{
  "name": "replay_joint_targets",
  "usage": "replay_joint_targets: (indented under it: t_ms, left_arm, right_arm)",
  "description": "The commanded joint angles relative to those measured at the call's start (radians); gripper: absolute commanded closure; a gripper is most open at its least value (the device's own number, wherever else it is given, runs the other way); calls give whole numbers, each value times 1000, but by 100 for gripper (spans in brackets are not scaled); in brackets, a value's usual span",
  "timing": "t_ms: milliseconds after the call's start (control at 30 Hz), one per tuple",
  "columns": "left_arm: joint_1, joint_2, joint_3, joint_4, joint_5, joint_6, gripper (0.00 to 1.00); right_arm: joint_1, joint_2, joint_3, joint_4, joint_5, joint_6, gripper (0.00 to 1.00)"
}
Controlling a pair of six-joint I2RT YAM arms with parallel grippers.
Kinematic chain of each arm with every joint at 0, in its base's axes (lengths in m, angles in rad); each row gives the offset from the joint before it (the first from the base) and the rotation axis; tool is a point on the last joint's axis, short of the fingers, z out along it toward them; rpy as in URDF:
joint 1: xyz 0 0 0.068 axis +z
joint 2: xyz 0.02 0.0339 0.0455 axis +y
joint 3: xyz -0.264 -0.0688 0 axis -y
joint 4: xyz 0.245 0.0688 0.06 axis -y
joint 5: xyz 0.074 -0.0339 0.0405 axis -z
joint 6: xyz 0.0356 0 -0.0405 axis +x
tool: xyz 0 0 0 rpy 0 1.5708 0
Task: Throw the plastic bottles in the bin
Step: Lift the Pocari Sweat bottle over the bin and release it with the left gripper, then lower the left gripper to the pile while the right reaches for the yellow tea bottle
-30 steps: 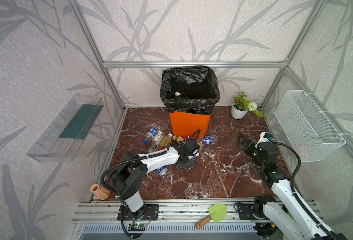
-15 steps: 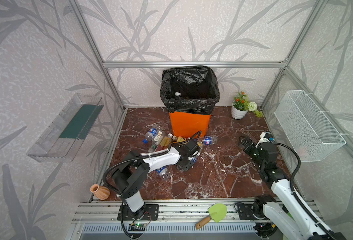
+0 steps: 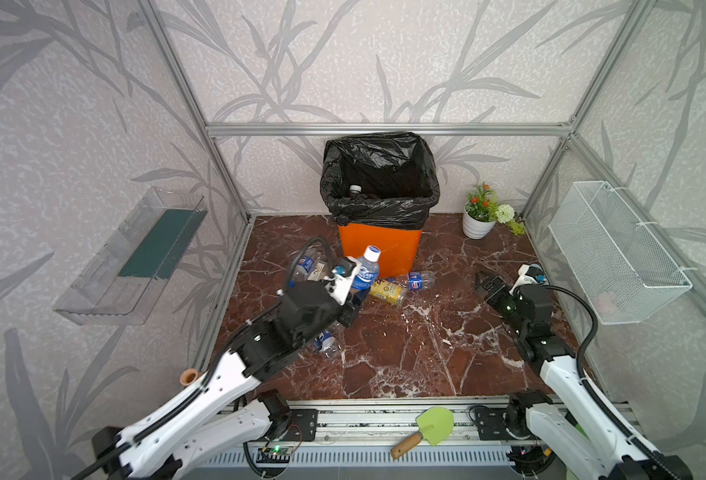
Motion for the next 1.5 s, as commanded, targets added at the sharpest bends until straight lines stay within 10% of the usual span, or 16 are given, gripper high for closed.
replay_joint_targets:
  t_ms: [0,267,433,567,700,800,1133,1467]
  left_arm:
    - [1,-129,-50,248,-172,72,54]
    - [57,-18,136,385,-107,233,54]
    - [309,324,405,347,238,54,54]
    - [374,703,851,95,360,-15,42]
    - [379,1010,1377,-275,373,-78,1]
    - [377,1106,1651,-496,348,-69,1]
    - [372,579,807,143,292,-73,1]
    - [376,103,151,95,-153,-223,1]
  right_arm:
    - [-7,0,-5,46,-13,9,1]
    - [-8,-22,5,34,-19,-4,1]
    - [-8,-48,-8,19,-32,-3,1]
    - [-9,-69,-28,21,-49,13,1]
    - [-9,-90,-28,-10,-62,3,1]
    - [-11,-110,-27,-32,-53,-6,1]
    - [-11,-28,-23,9,-87,18,2]
    - [46,250,70,126,-197,80,7]
